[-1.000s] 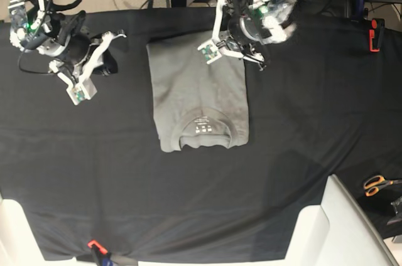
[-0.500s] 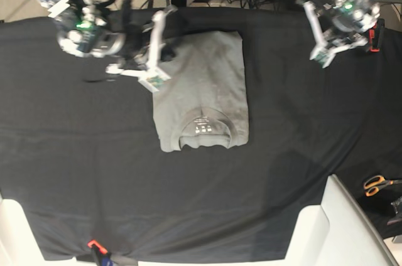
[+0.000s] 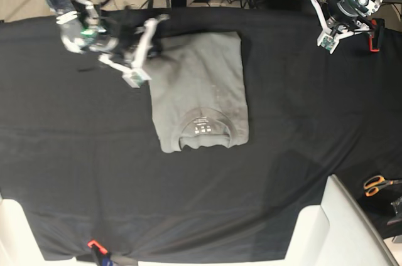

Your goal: Fold the T-shirt properly

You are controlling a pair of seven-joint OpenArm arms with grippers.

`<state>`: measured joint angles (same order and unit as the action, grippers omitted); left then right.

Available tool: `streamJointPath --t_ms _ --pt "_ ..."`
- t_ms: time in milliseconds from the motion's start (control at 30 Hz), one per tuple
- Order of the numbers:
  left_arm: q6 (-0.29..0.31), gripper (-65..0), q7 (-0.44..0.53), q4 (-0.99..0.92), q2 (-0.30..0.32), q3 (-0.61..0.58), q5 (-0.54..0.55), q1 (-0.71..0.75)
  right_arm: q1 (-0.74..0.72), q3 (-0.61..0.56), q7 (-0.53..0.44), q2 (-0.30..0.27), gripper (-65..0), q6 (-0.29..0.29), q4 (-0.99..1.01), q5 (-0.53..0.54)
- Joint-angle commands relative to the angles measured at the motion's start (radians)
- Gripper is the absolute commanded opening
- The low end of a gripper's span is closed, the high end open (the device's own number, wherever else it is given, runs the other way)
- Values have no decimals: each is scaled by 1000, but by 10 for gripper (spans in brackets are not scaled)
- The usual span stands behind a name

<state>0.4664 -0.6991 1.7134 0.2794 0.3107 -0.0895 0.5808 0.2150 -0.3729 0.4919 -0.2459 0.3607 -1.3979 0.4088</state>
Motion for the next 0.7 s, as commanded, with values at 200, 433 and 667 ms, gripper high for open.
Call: streamJointPath --t_ms 200,433,667 --pt "-10 -650 6 -31 11 6 -3 -3 76 79 43 -5 -638 -19 -116 -24" --pt "-10 -650 9 -49 11 6 -3 -3 34 76 238 41 -638 -22 -384 -27" --pt "-8 -650 11 -40 -15 6 -2 -3 -85 79 261 102 -638 -16 -176 -29"
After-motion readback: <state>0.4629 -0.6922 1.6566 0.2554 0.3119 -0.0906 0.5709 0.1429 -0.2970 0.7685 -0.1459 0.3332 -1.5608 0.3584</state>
